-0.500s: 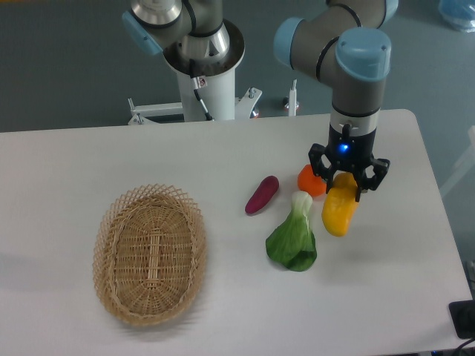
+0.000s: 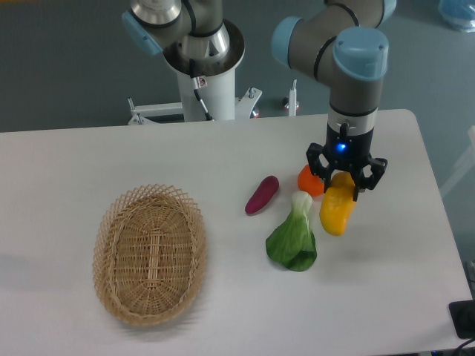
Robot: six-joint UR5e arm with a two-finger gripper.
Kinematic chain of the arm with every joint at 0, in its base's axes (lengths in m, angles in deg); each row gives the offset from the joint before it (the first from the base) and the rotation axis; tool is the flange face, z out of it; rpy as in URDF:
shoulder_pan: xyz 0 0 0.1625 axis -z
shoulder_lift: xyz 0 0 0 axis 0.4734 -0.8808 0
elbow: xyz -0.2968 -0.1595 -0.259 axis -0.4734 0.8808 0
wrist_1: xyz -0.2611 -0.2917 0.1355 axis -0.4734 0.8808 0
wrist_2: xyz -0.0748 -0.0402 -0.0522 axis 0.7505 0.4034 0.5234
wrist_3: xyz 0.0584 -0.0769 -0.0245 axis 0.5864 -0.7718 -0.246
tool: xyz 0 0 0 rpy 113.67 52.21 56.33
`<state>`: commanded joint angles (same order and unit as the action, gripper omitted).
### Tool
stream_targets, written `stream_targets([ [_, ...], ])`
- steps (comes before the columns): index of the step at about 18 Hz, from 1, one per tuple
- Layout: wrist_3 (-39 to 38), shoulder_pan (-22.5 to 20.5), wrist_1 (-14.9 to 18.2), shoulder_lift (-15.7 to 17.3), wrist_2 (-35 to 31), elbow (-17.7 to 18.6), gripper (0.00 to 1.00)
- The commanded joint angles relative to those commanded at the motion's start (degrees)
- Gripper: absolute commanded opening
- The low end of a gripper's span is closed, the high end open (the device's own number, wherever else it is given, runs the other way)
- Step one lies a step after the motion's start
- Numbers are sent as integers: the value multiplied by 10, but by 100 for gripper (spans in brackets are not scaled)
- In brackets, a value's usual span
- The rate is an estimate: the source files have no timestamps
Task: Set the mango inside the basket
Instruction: 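Close the gripper around the yellow mango beside the orange, then lift the mango and carry it over the wicker basket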
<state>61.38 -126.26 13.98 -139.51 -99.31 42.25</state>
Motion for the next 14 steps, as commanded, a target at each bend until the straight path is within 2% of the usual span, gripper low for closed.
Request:
stream_targets([
  [3,-31,20,-1,1,3,0,52],
  [6,-118,60,-8,-6,4,-6,52],
  [14,-301,189,-8,0,4,8,52],
])
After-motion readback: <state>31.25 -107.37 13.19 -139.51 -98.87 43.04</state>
